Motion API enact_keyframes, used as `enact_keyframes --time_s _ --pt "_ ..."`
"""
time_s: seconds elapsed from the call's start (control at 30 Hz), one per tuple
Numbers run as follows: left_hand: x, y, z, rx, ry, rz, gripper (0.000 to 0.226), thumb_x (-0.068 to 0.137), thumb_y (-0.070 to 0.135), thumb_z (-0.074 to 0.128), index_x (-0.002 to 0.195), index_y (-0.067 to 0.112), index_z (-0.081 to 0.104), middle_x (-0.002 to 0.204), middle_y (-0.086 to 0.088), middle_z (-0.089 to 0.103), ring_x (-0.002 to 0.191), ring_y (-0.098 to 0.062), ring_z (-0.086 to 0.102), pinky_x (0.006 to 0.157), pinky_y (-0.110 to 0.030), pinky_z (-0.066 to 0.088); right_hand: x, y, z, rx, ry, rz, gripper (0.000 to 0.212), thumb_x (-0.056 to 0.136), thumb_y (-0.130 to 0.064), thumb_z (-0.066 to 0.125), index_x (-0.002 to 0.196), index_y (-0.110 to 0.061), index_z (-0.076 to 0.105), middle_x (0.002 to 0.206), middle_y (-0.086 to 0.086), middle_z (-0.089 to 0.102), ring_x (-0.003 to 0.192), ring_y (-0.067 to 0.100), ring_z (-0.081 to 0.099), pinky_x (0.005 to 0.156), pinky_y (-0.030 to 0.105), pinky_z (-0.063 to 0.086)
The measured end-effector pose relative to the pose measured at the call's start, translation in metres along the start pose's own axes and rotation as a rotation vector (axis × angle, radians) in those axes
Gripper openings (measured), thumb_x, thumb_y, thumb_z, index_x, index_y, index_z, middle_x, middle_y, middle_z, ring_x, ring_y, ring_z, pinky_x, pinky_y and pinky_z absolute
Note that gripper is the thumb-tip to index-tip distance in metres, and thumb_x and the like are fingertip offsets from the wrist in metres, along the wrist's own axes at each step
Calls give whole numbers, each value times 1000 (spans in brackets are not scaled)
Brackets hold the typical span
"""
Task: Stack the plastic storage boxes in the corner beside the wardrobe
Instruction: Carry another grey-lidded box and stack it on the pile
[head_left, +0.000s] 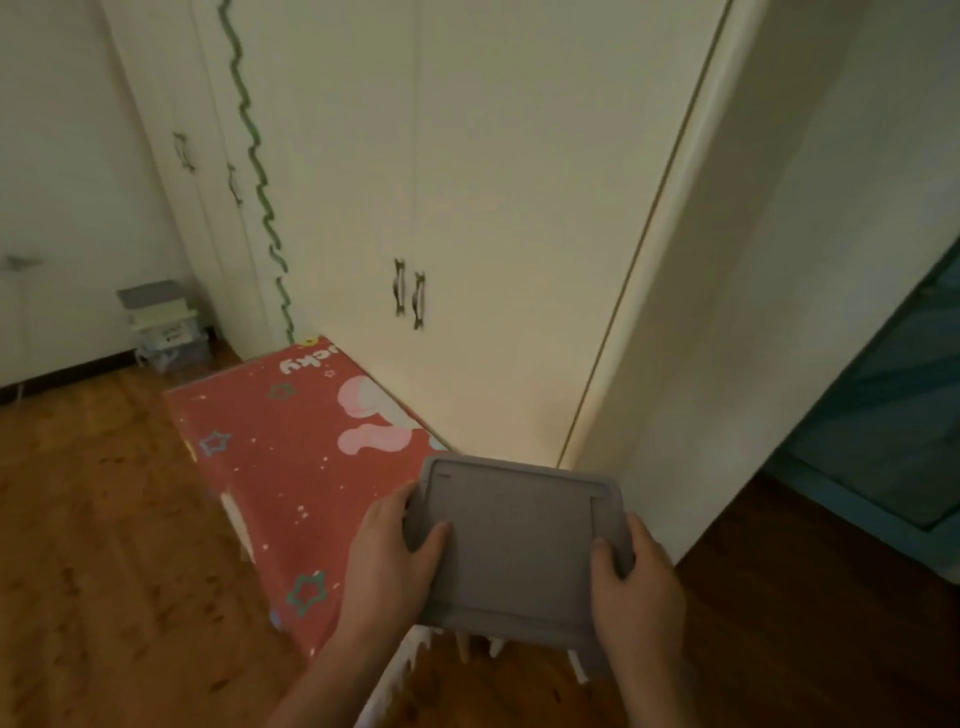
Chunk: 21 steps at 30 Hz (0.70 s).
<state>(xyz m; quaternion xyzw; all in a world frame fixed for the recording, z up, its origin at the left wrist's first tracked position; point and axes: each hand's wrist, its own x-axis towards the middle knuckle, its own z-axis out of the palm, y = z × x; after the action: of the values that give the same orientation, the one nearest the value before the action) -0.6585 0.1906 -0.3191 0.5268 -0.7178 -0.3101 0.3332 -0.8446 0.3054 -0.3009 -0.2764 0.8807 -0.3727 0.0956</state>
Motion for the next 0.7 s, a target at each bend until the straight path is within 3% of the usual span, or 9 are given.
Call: enact_keyframes --time_s 0.33,0.57,0.7 --pt "19 -108 -186 20 195 -90 55 86 32 70 136 17 51 121 9 47 108 -9 49 98 -26 42 -95 -151 114 77 -113 -140 53 94 -31 60 144 -19 49 144 3 52 129 25 49 109 39 38" --pt "22 -193 -304 33 363 -201 51 86 24 70 134 12 55 121 7 49 110 -8 50 95 -14 33 -165 -239 211 112 -245 -211 50 91 -24 63 140 -20 54 137 11 58 124 30 54 100 39 41" --pt "29 -227 -351 33 418 -251 47 89 22 66 134 17 53 117 15 43 102 1 44 91 -13 33 -185 -283 255 134 -329 -258 50 94 -20 61 143 -18 51 143 10 53 129 30 49 105 38 38"
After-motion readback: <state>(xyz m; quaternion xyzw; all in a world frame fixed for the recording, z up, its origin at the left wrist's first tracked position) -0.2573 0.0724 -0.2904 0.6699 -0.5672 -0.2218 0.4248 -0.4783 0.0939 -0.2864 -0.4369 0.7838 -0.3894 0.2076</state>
